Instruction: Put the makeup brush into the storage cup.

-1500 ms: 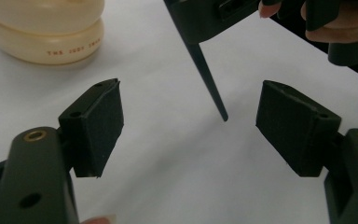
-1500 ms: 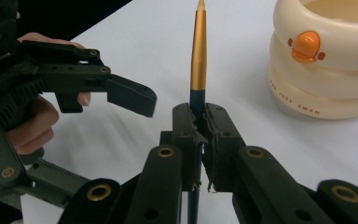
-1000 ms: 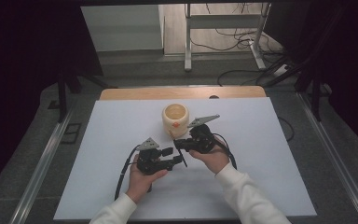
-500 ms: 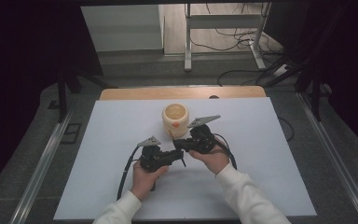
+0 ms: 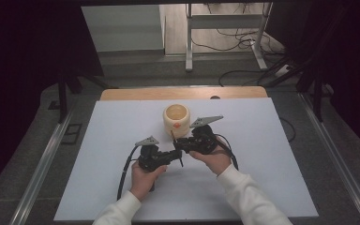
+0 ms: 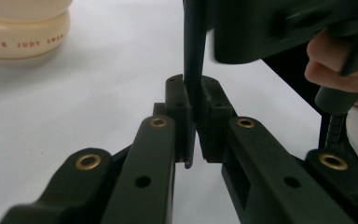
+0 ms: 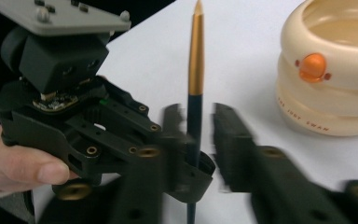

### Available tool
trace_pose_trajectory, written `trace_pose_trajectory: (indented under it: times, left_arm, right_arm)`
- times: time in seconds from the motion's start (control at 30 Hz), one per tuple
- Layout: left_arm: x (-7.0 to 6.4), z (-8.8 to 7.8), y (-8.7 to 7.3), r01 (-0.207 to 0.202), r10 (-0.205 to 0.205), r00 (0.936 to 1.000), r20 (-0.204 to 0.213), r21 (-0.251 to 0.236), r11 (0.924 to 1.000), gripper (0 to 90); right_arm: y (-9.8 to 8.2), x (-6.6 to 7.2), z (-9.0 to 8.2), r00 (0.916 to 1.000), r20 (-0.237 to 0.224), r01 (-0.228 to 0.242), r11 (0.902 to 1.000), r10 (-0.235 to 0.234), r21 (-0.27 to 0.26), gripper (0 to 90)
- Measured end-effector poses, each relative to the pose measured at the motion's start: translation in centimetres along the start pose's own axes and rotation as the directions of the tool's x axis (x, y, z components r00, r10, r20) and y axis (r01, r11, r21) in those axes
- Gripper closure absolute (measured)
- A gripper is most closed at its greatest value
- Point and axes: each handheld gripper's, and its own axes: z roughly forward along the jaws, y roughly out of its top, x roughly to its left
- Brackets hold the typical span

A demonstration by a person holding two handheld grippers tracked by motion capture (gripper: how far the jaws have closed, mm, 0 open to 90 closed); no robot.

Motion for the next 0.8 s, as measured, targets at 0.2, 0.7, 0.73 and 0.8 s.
trace_pose_trajectory:
  times: [0.2, 0.7, 0.73, 0.8]
  left_arm:
    - [0.1, -0.4, 0.1, -0.011, 0.011, 0.9999, -0.004, -0.011, 0.9999, 84.3]
    - [0.3, -1.5, 0.4, -0.044, 0.043, 0.9988, -0.024, -0.031, 0.9986, 84.1]
    - [0.3, -1.6, 0.4, -0.044, 0.043, 0.9988, -0.023, -0.031, 0.9985, 84.1]
    - [0.4, -1.6, 0.4, -0.045, 0.045, 0.9987, -0.024, -0.029, 0.9986, 84.0]
  right_arm:
    - [0.1, -0.5, -0.6, 0.9991, -0.039, -0.017, 0.9996, 0.016, -0.022, 35.6]
    - [-0.6, -1.7, -2.4, 0.9987, 0.009, -0.049, 0.9942, 0.051, -0.095, 22.1]
    - [-0.7, -1.7, -2.5, 0.9981, 0.020, -0.056, 0.9939, 0.058, -0.095, 22.7]
    - [-1.0, -2.0, -2.7, 0.9966, 0.050, -0.060, 0.9926, 0.065, -0.105, 23.3]
